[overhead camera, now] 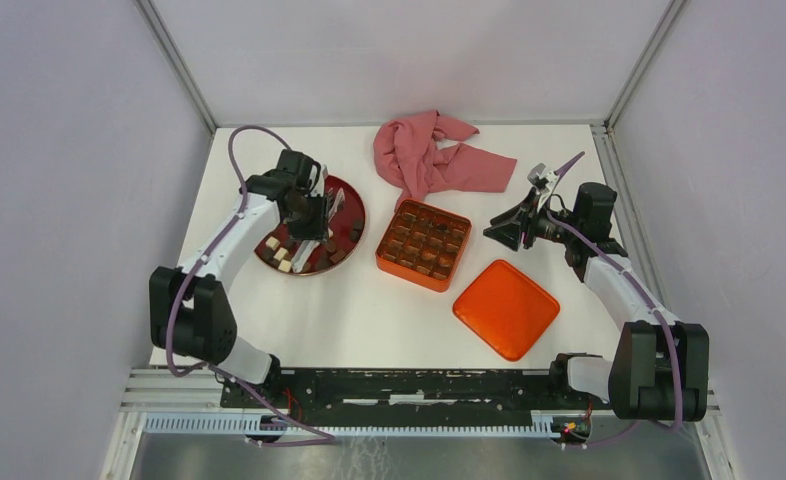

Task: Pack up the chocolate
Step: Pick up the fake chocolate from the plate, then place the fake chocolate in the packing box.

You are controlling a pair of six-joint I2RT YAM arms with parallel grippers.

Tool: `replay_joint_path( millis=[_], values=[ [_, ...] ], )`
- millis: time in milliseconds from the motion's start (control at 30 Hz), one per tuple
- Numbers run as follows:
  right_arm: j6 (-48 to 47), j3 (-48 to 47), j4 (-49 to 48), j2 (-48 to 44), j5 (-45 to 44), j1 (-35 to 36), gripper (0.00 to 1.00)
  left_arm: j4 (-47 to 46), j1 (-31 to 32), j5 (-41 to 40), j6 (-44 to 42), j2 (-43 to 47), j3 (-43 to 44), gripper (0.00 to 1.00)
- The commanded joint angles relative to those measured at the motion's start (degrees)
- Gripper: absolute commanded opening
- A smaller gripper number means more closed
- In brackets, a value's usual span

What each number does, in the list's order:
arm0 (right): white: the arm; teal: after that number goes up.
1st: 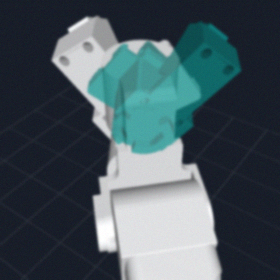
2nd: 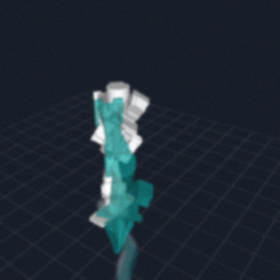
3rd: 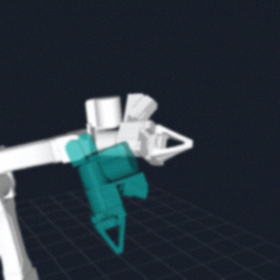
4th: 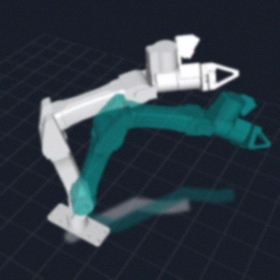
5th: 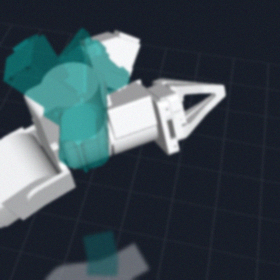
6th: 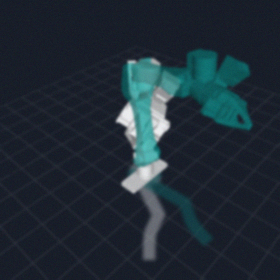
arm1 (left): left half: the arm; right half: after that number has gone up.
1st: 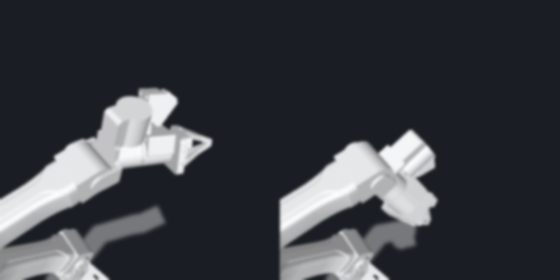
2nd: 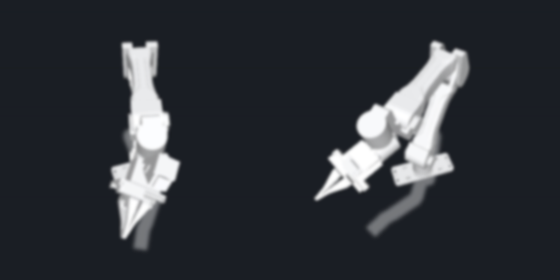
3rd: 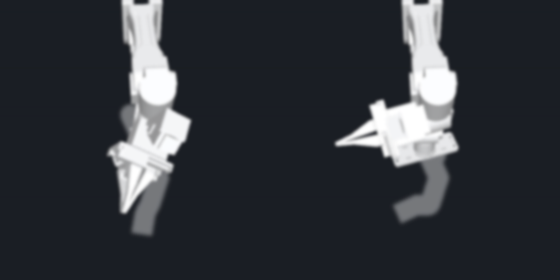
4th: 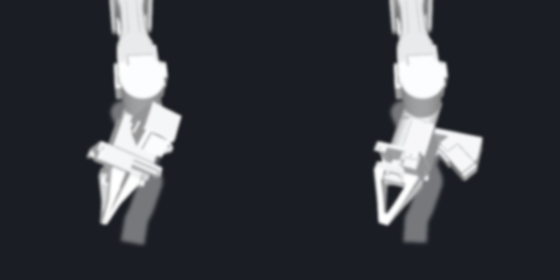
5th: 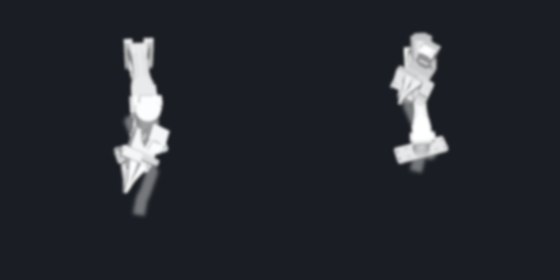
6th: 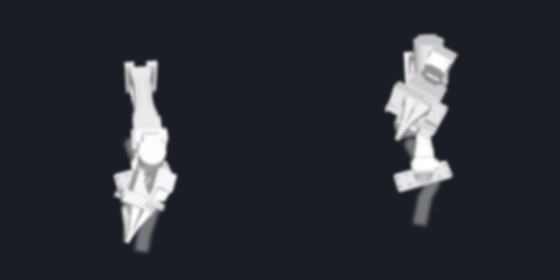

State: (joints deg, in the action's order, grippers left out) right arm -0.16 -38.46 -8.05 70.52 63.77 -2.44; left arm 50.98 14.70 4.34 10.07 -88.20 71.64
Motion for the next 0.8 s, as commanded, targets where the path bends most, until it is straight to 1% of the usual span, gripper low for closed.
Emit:
replay_joint_path(
  millis=[0, 100, 233, 367, 500, 600, 767],
  values=[
    [-0.9, -2.1, -0.9, 0.1, -0.2, 0.2, 0.49, -5.7, -0.2, 7.8, -0.3, 6.0, -2.2, 0.02],
    [-1.0, -2.1, -0.9, 0.2, -0.3, 0.2, 0.48, -8.4, 0.1, 14.3, 1.0, 9.6, -4.2, 0.02],
    [-1.0, -2.1, -0.8, 0.1, -0.5, 0.2, 0.48, -15.2, 0.9, 23.2, 5.0, 14.5, -8.1, 0.02],
    [-1.4, -2.1, -0.5, -0.2, -0.7, 0.2, 0.49, -24.1, 4.6, 27.8, 10.8, 17.5, -12.5, 0.02],
    [-1.8, -2.3, -0.1, -0.3, -1.0, 0.2, 0.48, -33.2, 10.1, 28.3, 17.3, 18.0, -15.1, 0.02],
    [-2.0, -2.4, 0.1, -0.4, -1.1, 0.2, 0.49, -38.7, 15.4, 24.8, 20.0, 16.9, -15.7, 0.02],
    [-2.3, -2.6, 0.5, -0.5, -1.1, 0.1, 0.49, -40.3, 22.0, 17.2, 20.3, 13.1, -13.9, 0.02]
  ],
)
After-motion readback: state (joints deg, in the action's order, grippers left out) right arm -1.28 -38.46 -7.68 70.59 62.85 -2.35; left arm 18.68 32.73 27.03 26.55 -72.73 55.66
